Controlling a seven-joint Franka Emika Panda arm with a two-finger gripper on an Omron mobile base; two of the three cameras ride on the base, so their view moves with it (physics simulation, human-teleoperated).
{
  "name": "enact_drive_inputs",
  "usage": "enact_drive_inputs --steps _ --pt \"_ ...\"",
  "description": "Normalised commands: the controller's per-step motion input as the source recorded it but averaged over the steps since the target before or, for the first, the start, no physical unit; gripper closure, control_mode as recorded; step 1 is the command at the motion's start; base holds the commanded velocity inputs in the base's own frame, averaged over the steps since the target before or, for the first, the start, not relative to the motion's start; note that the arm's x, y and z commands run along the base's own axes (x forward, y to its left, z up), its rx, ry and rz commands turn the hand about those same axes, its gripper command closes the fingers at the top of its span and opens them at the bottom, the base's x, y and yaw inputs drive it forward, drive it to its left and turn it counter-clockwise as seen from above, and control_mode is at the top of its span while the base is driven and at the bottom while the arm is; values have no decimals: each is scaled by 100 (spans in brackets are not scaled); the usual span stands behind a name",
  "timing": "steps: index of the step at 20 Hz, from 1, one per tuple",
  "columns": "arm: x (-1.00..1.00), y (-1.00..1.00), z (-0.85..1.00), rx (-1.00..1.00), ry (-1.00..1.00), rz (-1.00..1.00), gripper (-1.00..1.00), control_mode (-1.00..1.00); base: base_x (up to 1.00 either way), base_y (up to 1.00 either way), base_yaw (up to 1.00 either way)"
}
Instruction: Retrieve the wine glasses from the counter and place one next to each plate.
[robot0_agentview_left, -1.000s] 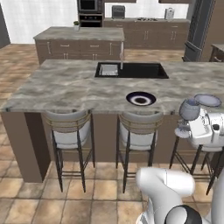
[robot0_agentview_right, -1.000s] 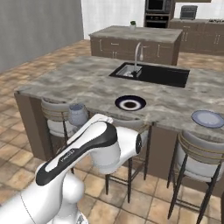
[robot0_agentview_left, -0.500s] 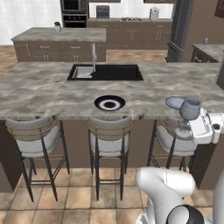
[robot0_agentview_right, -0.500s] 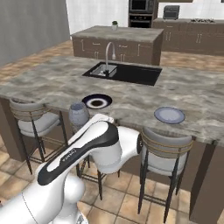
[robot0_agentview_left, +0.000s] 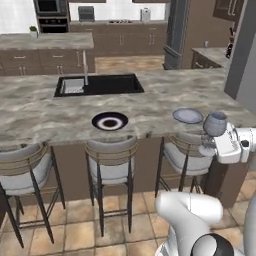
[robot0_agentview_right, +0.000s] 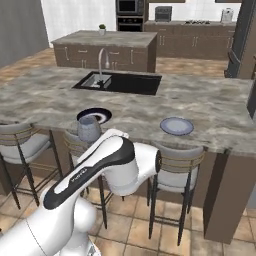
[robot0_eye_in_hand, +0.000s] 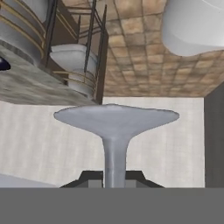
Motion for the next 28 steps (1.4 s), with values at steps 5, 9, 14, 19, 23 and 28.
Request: enact_drive_inputs --steps 5,9,14,19,23,28 --pt "0 0 0 0 0 0 100 100 9 69 -39" --pt "0 0 0 0 0 0 100 100 45 87 -19" --pt "0 0 0 0 0 0 100 100 91 29 -3" --pt "0 0 0 0 0 0 100 100 78 -7 5" --pt "0 0 0 0 0 0 100 100 21 -31 27" --pt "0 0 0 0 0 0 100 100 19 -29 30"
